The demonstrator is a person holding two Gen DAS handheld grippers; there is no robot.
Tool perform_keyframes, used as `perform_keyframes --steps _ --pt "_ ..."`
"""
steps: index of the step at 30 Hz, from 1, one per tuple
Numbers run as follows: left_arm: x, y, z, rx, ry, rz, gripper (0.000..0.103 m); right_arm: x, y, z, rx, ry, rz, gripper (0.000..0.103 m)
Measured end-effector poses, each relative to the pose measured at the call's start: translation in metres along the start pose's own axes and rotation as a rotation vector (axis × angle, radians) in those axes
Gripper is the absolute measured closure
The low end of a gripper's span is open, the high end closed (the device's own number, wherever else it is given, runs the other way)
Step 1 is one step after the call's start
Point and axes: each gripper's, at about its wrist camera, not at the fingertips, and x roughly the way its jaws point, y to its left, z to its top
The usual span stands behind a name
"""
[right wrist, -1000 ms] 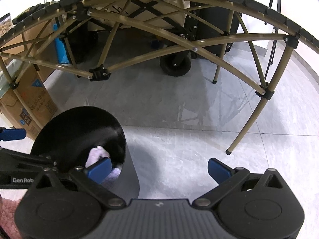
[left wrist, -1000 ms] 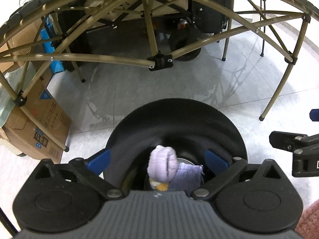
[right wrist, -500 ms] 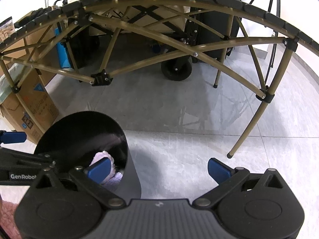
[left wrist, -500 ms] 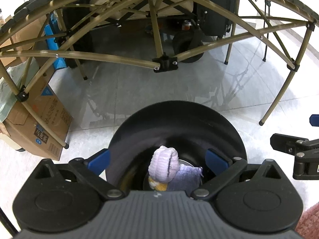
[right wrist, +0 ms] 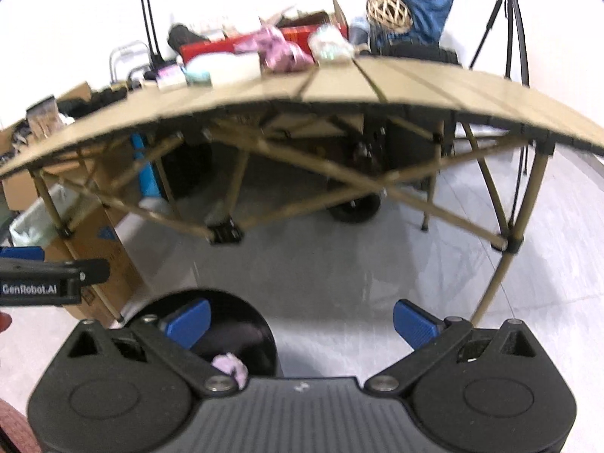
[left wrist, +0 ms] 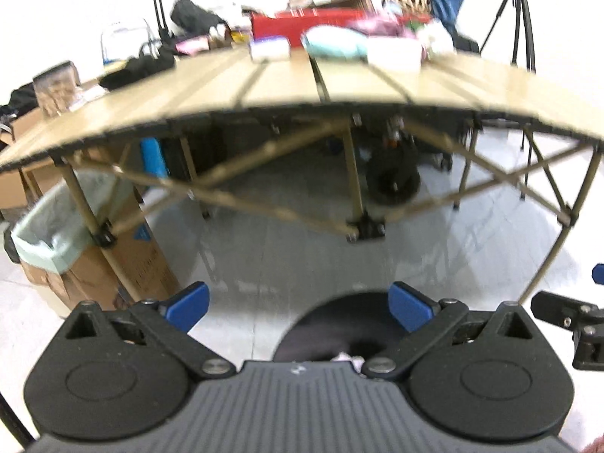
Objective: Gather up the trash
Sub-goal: 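Raise both tools from the bin back toward the table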
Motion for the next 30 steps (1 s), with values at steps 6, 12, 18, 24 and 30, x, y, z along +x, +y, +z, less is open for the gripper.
perform_keyframes --steps 6,12,18,24,30 --pt "-0.019 0.011 0.02 -0.038 -0.091 0.004 0.0 -0.02 0.006 0.02 -0.002 -0.113 0.039 0.0" --pt "-0.034 0.022 0.047 -0.078 -0.19 0.033 0.0 -0.037 0.014 0.047 -0.04 -0.254 0.057 0.0" --pt "-0.042 0.038 0.075 -0.153 -0.246 0.028 0.0 -0.041 0.021 0.072 -0.047 -0.328 0.071 0.0" --pt "-0.038 0.053 0.102 -0.212 -0.267 0.022 0.0 -0.03 0.03 0.105 -0.071 -0.372 0.062 0.0" --pt "-0.026 0.06 0.124 -0.239 -0.267 0.019 0.0 -0.007 0.039 0.132 -0.068 -0.374 0.062 0.0"
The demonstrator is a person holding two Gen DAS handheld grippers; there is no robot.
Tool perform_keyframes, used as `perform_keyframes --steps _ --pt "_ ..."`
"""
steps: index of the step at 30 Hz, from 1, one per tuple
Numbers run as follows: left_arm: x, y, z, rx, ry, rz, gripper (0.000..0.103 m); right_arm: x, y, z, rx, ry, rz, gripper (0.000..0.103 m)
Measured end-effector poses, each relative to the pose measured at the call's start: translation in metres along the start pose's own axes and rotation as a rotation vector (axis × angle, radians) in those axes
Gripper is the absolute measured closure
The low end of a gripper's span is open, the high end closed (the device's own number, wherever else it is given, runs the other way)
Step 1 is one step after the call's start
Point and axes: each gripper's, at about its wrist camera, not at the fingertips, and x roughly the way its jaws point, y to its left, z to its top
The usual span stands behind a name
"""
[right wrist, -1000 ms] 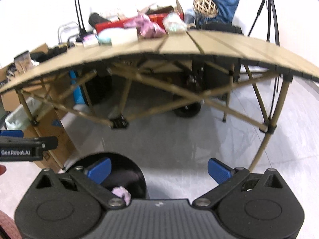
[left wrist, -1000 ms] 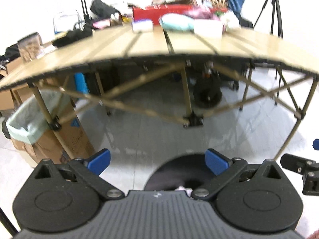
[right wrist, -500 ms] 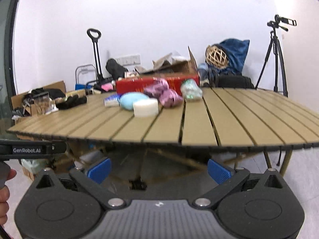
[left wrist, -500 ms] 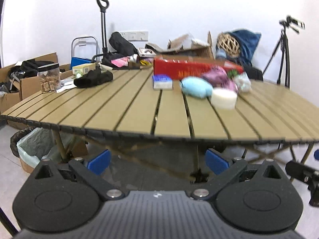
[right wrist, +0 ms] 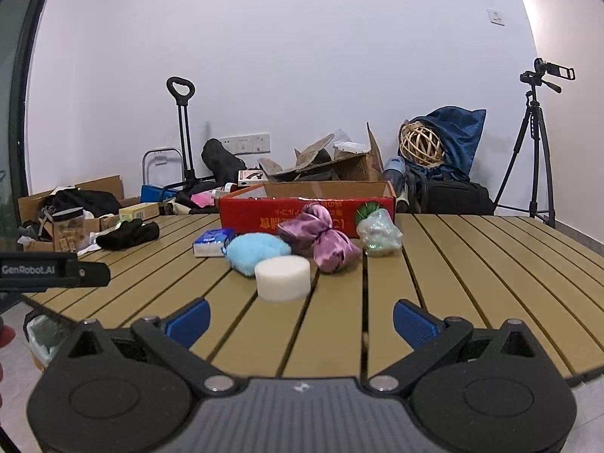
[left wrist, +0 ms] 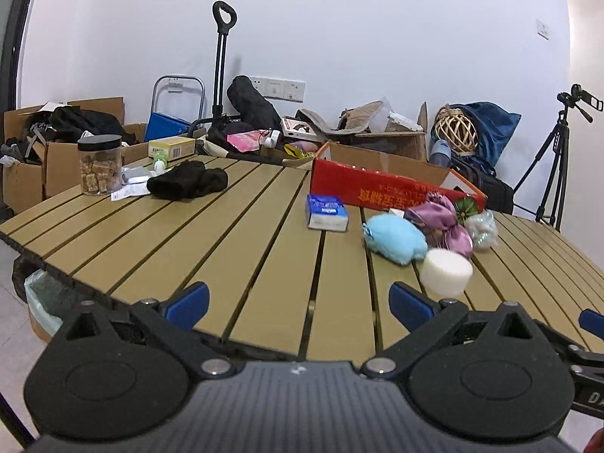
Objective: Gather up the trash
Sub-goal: 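Raise both tools from the bin back toward the table, then grasp the white foam cylinder with the right tool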
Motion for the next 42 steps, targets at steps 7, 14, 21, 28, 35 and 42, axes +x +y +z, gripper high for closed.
perform_keyframes --steps 7,14,21,28,35,42 --pt "0.021 -0.002 0.014 0.004 0.008 0.013 0.0 0.04 0.01 0.011 -0.009 0.018 -0.006 0.0" --pt "0.042 -0.004 0.026 0.01 0.011 0.0 0.0 0.076 0.016 0.025 0.016 0.029 -0.015 0.0" --pt "0.061 0.0 0.028 0.001 0.02 0.013 0.0 0.111 0.013 0.027 0.074 0.093 0.0 0.0" --pt "0.068 0.008 0.024 -0.022 0.037 0.021 0.0 0.133 0.022 0.031 0.063 0.125 -0.016 0.0" --pt "0.07 0.007 0.021 -0.011 0.048 0.023 0.0 0.143 0.029 0.032 0.017 0.159 -0.047 0.019" --pt "0.072 0.007 0.02 -0.009 0.05 0.03 0.0 0.147 0.027 0.029 0.001 0.178 -0.055 0.045"
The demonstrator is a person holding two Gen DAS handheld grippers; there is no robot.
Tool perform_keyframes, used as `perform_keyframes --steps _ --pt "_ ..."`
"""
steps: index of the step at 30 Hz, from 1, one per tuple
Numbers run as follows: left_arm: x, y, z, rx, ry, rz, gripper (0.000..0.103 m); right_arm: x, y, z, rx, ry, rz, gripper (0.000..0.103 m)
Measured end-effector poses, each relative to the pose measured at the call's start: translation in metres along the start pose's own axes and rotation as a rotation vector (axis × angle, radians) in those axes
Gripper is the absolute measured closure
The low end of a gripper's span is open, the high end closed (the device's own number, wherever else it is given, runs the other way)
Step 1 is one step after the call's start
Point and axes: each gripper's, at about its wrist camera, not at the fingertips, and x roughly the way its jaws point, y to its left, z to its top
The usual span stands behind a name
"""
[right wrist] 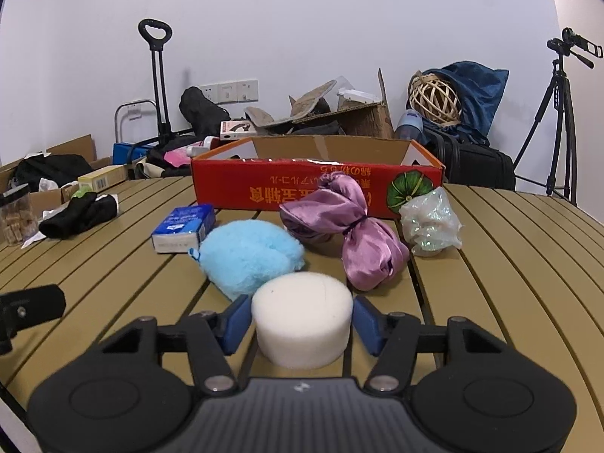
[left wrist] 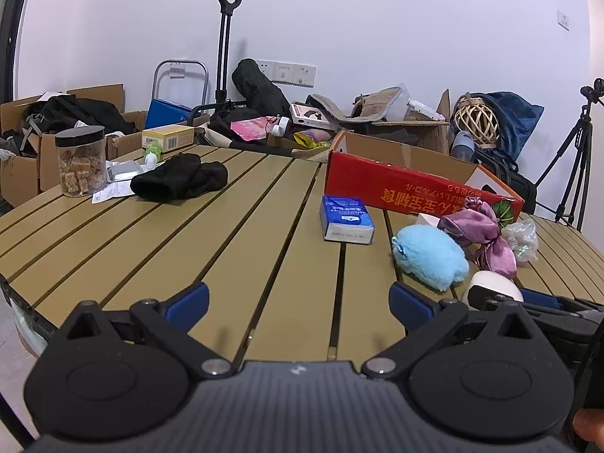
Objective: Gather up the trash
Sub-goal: 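Grasp the white foam cylinder with the right tool, then lift the foam cylinder with the right tool while the left tool reaches the blue plush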
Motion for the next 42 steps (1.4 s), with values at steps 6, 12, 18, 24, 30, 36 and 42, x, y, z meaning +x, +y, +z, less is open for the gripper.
perform_keyframes --steps 6,12,18,24,30,36,42 --pt "0.003 0.001 -0.001 -0.002 0.005 0.01 0.0 -0.004 -0.007 -0.001 0.026 -0.026 0.002 0.053" --pt "0.001 0.003 -0.002 -0.006 0.003 0.013 0.0 -0.015 -0.014 0.001 0.067 -0.07 0.014 0.059" --pt "0.001 0.002 -0.002 0.001 0.003 0.015 0.0 -0.023 -0.026 0.002 0.105 -0.103 -0.008 0.06" --pt "0.002 -0.001 -0.003 0.005 0.007 0.004 0.0 -0.032 -0.044 0.003 0.151 -0.145 -0.039 0.062" --pt "0.005 -0.01 -0.005 0.03 0.02 -0.006 0.0 -0.038 -0.062 0.004 0.189 -0.17 -0.061 0.064" --pt "0.012 -0.023 -0.006 0.045 0.051 -0.026 0.0 -0.041 -0.084 0.005 0.236 -0.185 -0.09 0.064" --pt "0.019 -0.052 0.003 0.111 0.054 -0.063 0.0 -0.049 -0.104 0.006 0.256 -0.205 -0.118 0.063"
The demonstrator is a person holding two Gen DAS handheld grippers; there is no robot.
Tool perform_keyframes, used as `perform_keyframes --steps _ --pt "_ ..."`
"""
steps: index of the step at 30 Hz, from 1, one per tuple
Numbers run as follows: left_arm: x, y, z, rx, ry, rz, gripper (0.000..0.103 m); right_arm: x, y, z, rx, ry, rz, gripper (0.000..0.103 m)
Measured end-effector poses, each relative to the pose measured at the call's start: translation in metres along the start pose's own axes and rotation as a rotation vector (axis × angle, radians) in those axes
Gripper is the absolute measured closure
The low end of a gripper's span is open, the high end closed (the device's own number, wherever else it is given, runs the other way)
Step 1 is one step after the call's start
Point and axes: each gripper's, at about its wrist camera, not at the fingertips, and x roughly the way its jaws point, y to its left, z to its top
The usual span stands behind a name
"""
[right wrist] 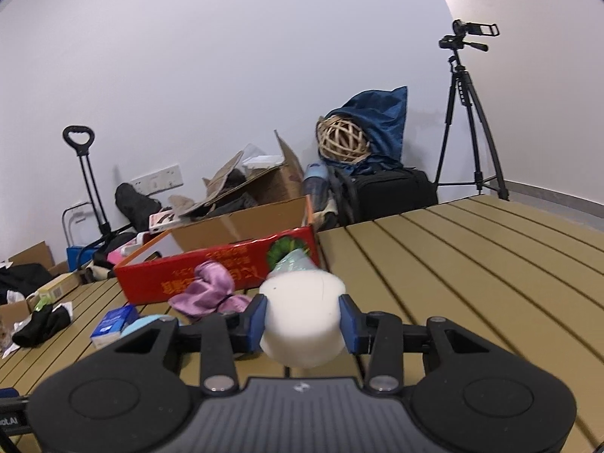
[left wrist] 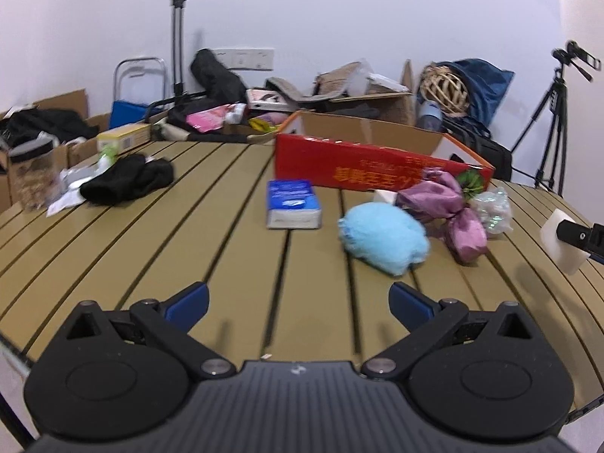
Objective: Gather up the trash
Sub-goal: 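Lift the foam cylinder with the right tool while the left tool reaches the blue plush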
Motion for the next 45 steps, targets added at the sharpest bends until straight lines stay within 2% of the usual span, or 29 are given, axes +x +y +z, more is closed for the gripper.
perform_keyframes --steps 13,20,26,31,36,45 --pt "0.048 -0.053 0.037 0.087 0.086 -0.063 0.0 0.004 -0.048 0.013 0.092 -0.016 -0.066 0.063" --pt "0.079 -0.077 0.052 0.127 0.128 -0.047 0.0 0.004 -0.07 0.015 0.137 -0.033 -0.114 0.063" --pt "0.098 -0.091 0.052 0.197 0.139 0.006 0.0 0.008 -0.087 0.013 0.187 -0.031 -0.146 0.063" --pt "0.117 -0.087 0.054 0.16 0.198 0.002 0.0 0.01 -0.096 0.011 0.214 -0.023 -0.154 0.063" --pt "0.127 -0.082 0.056 0.13 0.22 0.026 0.0 0.014 -0.092 0.009 0.202 -0.01 -0.146 0.063" --pt "0.128 -0.08 0.055 0.126 0.205 0.029 0.002 0.015 -0.091 0.009 0.209 -0.007 -0.138 0.063"
